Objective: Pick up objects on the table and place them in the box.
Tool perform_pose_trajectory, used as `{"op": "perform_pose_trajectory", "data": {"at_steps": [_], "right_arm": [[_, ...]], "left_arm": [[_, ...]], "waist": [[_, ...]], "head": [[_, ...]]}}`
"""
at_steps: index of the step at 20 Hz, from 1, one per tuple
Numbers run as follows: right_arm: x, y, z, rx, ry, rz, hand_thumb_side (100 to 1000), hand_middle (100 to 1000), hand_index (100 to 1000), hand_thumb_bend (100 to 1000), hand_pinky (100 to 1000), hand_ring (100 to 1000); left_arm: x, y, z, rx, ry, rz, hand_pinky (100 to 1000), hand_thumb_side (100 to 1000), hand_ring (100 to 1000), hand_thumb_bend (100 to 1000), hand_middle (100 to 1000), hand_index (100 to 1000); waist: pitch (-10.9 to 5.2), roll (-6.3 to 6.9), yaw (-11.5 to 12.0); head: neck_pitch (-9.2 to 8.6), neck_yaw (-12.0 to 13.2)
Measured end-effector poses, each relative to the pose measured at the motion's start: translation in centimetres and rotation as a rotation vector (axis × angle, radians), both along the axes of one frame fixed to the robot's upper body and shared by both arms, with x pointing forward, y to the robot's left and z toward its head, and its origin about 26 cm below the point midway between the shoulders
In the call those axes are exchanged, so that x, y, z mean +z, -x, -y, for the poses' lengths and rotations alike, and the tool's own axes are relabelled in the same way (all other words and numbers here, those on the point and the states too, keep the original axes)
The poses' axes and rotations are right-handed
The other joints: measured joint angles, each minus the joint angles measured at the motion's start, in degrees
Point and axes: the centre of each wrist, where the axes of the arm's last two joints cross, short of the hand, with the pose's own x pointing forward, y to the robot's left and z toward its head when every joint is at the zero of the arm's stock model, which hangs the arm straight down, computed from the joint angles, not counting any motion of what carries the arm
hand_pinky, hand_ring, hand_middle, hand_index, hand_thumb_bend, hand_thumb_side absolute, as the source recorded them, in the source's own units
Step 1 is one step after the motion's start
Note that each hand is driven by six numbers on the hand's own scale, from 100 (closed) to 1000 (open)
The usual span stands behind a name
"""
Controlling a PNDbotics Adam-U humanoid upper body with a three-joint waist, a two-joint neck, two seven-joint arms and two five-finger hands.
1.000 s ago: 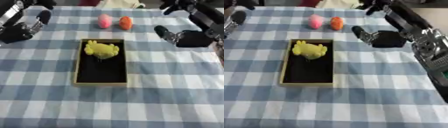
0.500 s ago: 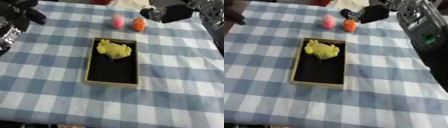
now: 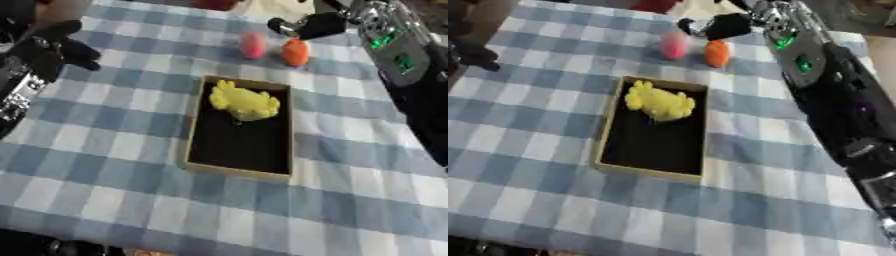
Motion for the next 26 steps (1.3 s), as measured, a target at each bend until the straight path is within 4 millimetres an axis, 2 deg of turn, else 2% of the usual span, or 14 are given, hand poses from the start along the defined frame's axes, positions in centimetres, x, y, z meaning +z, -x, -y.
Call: {"op": "perform_pose_trajectory", "data": {"at_steps": [6, 11, 19, 26], "right_arm": [[-2.5, -1.4, 2.5, -0.133, -0.071, -0.033, 638, 817, 947, 451, 884, 792], [-3.7, -1.8, 3.8, -0.201, -0.109, -0.040, 638, 815, 942, 450, 884, 793], [-4.3, -2.0, 3.9, -0.206, -0.122, -0.038, 637, 816, 931, 439, 884, 795], [-3.9, -2.1, 3.4, -0.183, -0.128, -0.025, 638, 816, 930, 433, 885, 795]], "left_arm": [[0.1, 0.3, 0.5, -0.037, -0.001, -0.004, 912, 944, 719, 151, 697, 973], [-0.1, 0.3, 0.6, -0.047, -0.008, -0.018, 915, 952, 719, 151, 698, 976], [-0.2, 0.2, 0.7, -0.059, -0.024, -0.030, 916, 959, 719, 150, 698, 978], [-0.3, 0.2, 0.8, -0.065, -0.029, -0.035, 918, 963, 720, 150, 700, 981]], "waist": [[0.44, -0.19, 1.92], [0.53, -0.33, 2.84], [0.54, -0.69, 3.56], [0.54, -0.95, 3.48]], "head": [[-0.35, -1.60], [-0.37, -2.46], [-0.33, -3.03], [-0.29, -3.04]]}}
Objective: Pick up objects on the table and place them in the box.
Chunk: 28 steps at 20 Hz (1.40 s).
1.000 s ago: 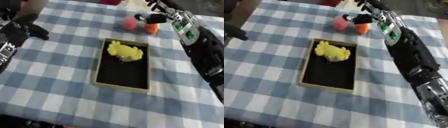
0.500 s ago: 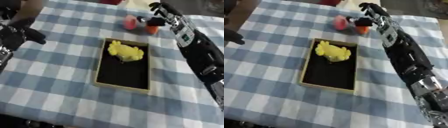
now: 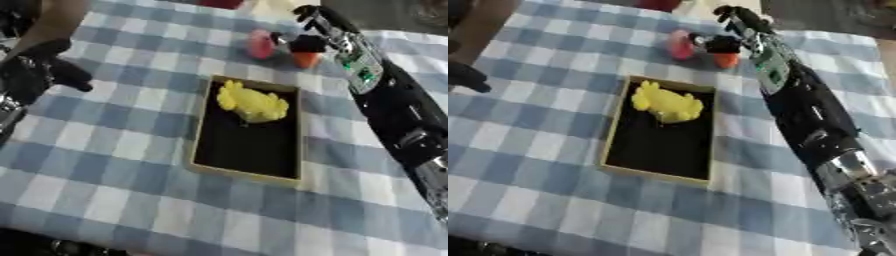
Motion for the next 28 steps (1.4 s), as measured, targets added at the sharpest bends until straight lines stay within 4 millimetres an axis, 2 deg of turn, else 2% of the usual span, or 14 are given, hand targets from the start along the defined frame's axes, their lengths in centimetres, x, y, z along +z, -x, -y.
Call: {"op": "perform_pose_trajectory", "data": {"at_steps": [8, 15, 23, 25, 28], "right_arm": [[0.5, 0.1, -0.8, 0.071, 0.028, -0.022, 644, 842, 919, 443, 894, 808], [0.2, 0.0, -1.6, 0.133, 0.083, -0.140, 645, 849, 914, 440, 895, 811], [-0.8, -0.3, -2.9, 0.165, 0.111, -0.193, 645, 852, 898, 434, 895, 812], [-0.9, -0.4, -3.2, 0.169, 0.125, -0.197, 627, 853, 875, 401, 894, 812], [-1.0, -0.5, -3.7, 0.165, 0.144, -0.188, 589, 839, 783, 308, 890, 804]], "left_arm": [[-0.2, -0.1, -0.1, -0.001, -0.014, -0.011, 920, 971, 721, 151, 702, 984], [-0.4, -0.2, -0.1, 0.001, -0.021, -0.019, 921, 973, 721, 151, 702, 984], [-0.4, -0.2, 0.1, -0.007, -0.018, -0.022, 921, 977, 720, 150, 702, 985], [-0.4, -0.2, 0.1, -0.008, -0.020, -0.022, 921, 977, 720, 150, 702, 985], [-0.4, -0.2, 0.1, -0.011, -0.020, -0.022, 921, 979, 720, 149, 702, 986]], "waist": [[-0.02, -0.24, -0.22], [-0.02, -0.27, 0.07], [0.03, -0.06, 0.47], [0.12, 0.04, 0.48], [0.13, 0.13, 0.53]], "head": [[0.14, 0.04], [0.49, 0.00], [0.52, -0.35], [0.52, -0.55], [0.52, -0.77]]}}
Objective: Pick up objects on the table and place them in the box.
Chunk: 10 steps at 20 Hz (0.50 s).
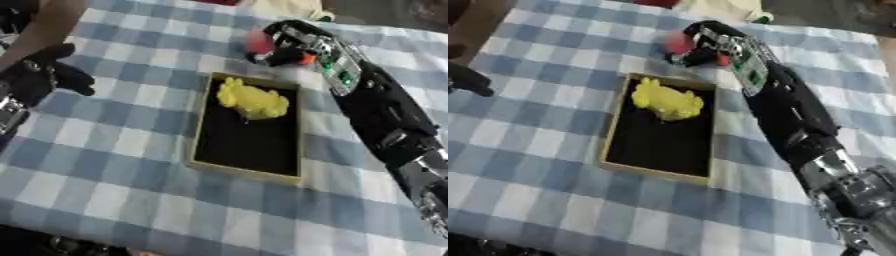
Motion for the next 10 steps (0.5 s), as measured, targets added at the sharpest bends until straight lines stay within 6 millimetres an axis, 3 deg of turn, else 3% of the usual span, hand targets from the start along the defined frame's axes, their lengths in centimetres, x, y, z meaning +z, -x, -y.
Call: {"op": "perform_pose_trajectory", "data": {"at_steps": [5, 10], "right_arm": [[-0.36, -0.07, -0.58, -0.018, 0.005, 0.054, 525, 802, 630, 113, 881, 786], [-0.52, -0.01, -0.57, -0.045, -0.020, 0.140, 500, 764, 502, 100, 868, 763]], "left_arm": [[-0.05, 0.00, 0.16, -0.006, 0.007, -0.002, 920, 980, 719, 149, 702, 986], [-0.11, -0.03, 0.14, -0.007, 0.008, -0.006, 921, 981, 719, 149, 702, 987]], "waist": [[0.01, 0.14, 0.17], [0.01, 0.15, -0.19]], "head": [[0.00, -0.15], [0.00, -0.23]]}}
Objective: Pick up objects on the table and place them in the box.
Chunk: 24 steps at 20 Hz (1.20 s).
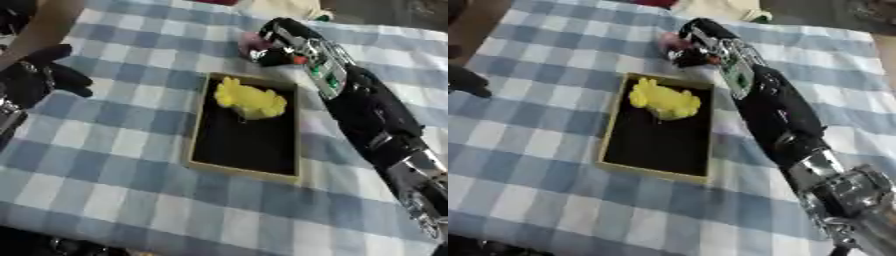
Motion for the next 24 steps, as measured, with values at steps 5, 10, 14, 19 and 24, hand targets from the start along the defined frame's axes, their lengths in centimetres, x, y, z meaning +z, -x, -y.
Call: {"op": "perform_pose_trajectory", "data": {"at_steps": [5, 10, 14, 19, 24], "right_arm": [[1.1, 0.3, 0.2, -0.008, -0.064, 0.100, 504, 754, 485, 100, 864, 756], [2.2, 0.8, 0.7, -0.001, -0.106, 0.154, 503, 754, 483, 100, 864, 755], [3.1, 1.5, 0.8, 0.044, -0.095, 0.180, 498, 756, 484, 100, 866, 755], [4.6, 3.7, -0.3, 0.203, -0.034, 0.206, 522, 762, 488, 100, 868, 758], [6.0, 6.9, -2.2, 0.380, 0.029, 0.218, 524, 764, 489, 100, 868, 760]], "left_arm": [[-0.2, 0.0, -0.1, 0.001, 0.001, -0.010, 923, 981, 718, 149, 702, 988], [-0.3, -0.1, -0.1, 0.002, 0.001, -0.017, 922, 981, 725, 148, 702, 988], [-0.5, -0.1, -0.3, 0.009, 0.003, -0.023, 924, 979, 729, 148, 703, 989], [-0.6, -0.2, -0.7, 0.032, 0.016, -0.029, 926, 974, 731, 145, 704, 990], [-0.9, -0.3, -1.1, 0.063, 0.036, -0.034, 927, 969, 733, 141, 705, 990]], "waist": [[-0.01, 0.00, -0.76], [-0.14, 0.02, -1.74], [-0.34, 0.13, -2.96], [-0.36, 0.44, -5.05], [-0.36, 0.98, -6.66]], "head": [[0.00, 0.06], [0.02, 0.30], [0.06, 0.70], [0.16, 1.58], [0.24, 2.29]]}}
